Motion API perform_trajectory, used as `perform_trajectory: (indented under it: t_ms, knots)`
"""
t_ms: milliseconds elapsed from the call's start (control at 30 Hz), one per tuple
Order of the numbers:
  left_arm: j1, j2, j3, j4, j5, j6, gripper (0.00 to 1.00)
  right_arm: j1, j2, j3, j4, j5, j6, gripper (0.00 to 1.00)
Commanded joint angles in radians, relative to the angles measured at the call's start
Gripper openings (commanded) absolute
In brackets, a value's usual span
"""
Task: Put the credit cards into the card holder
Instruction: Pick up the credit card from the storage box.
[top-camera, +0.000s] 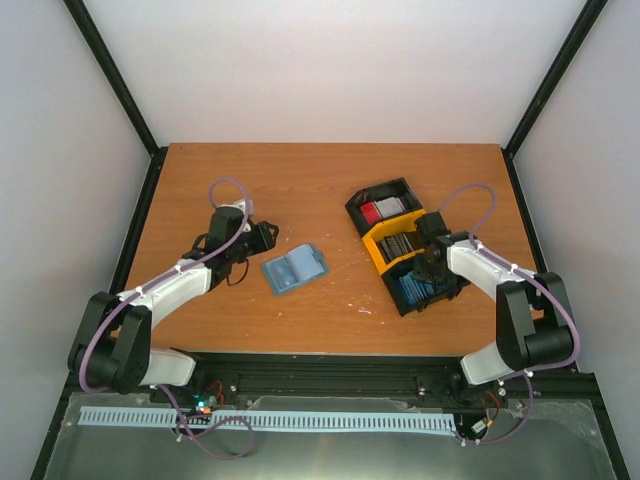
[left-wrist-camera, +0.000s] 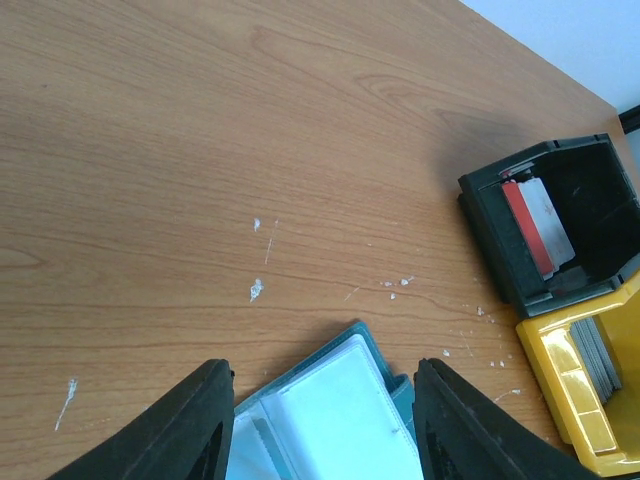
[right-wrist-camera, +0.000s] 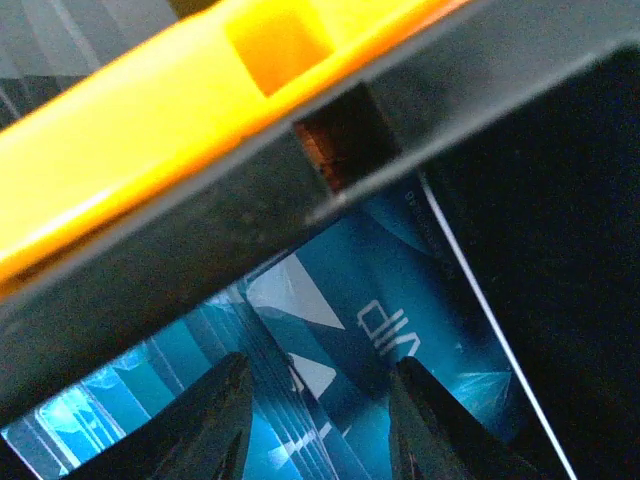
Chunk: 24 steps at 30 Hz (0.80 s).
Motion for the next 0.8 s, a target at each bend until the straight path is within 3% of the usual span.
perform_trajectory:
  t_ms: [0, 767]
  knots:
    - [0.013, -0.007, 0.026, 0.025, 0.011, 0.027, 0.51, -0.011, 0.030, -0.007, 0.045, -0.020, -0.003, 0.39]
    - [0.019, 0.020, 0.030, 0.030, 0.041, 0.014, 0.51, -0.124, -0.045, 0.003, 0.024, -0.067, -0.003, 0.34]
